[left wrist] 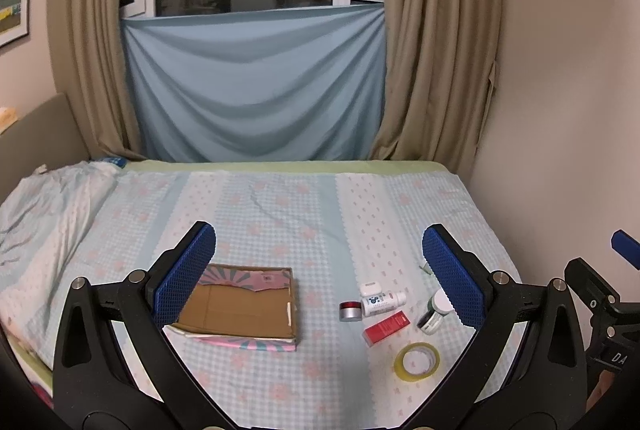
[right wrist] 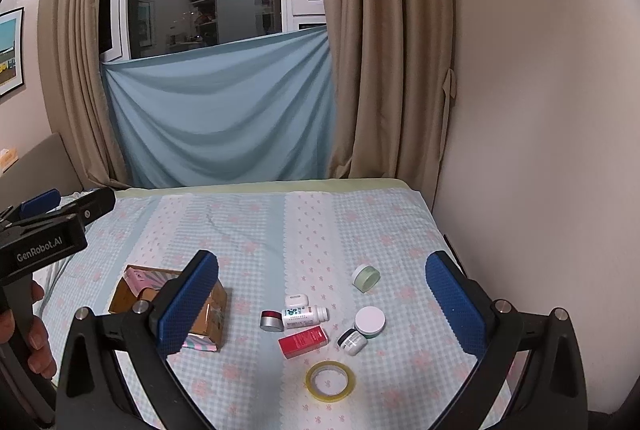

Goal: Organize rigid objects

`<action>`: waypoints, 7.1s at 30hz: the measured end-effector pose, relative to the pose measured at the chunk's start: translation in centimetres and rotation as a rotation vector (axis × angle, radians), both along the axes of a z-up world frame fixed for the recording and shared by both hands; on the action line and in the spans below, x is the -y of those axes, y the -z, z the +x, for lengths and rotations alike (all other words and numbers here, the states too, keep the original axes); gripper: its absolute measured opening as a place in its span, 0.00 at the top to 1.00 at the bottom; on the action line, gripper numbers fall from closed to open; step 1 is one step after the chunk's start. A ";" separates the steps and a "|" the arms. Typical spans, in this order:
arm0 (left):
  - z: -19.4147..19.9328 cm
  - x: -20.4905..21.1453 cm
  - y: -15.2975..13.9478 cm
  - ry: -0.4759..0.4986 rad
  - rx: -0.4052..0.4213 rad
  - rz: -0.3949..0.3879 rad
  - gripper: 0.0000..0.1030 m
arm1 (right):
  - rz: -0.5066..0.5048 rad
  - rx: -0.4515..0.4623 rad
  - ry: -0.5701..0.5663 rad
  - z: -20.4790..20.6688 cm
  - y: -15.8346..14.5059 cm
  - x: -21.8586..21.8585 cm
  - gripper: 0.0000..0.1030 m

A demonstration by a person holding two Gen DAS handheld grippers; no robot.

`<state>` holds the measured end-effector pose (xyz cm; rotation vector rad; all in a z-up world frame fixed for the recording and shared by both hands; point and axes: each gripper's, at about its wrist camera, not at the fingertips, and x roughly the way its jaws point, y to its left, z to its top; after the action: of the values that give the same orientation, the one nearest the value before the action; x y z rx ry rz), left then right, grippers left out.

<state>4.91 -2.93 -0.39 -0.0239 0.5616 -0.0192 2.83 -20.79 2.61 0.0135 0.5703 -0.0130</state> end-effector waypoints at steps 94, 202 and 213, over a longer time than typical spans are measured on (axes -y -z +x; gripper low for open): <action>19.1 14.3 41.7 0.470 -0.916 0.223 0.62 | 0.168 -0.866 0.075 25.8 41.2 14.2 0.33; 16.1 -28.8 21.0 0.147 -0.610 0.044 0.00 | -0.006 -0.688 -0.323 13.2 24.4 -26.7 0.00; 15.3 -17.2 18.0 0.268 -0.549 0.093 0.00 | 0.041 -0.657 -0.095 8.8 22.3 -13.6 0.00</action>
<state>20.25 14.30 -18.41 0.1404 1.1109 -0.2531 11.60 -7.18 -19.65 0.0219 1.2276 0.0899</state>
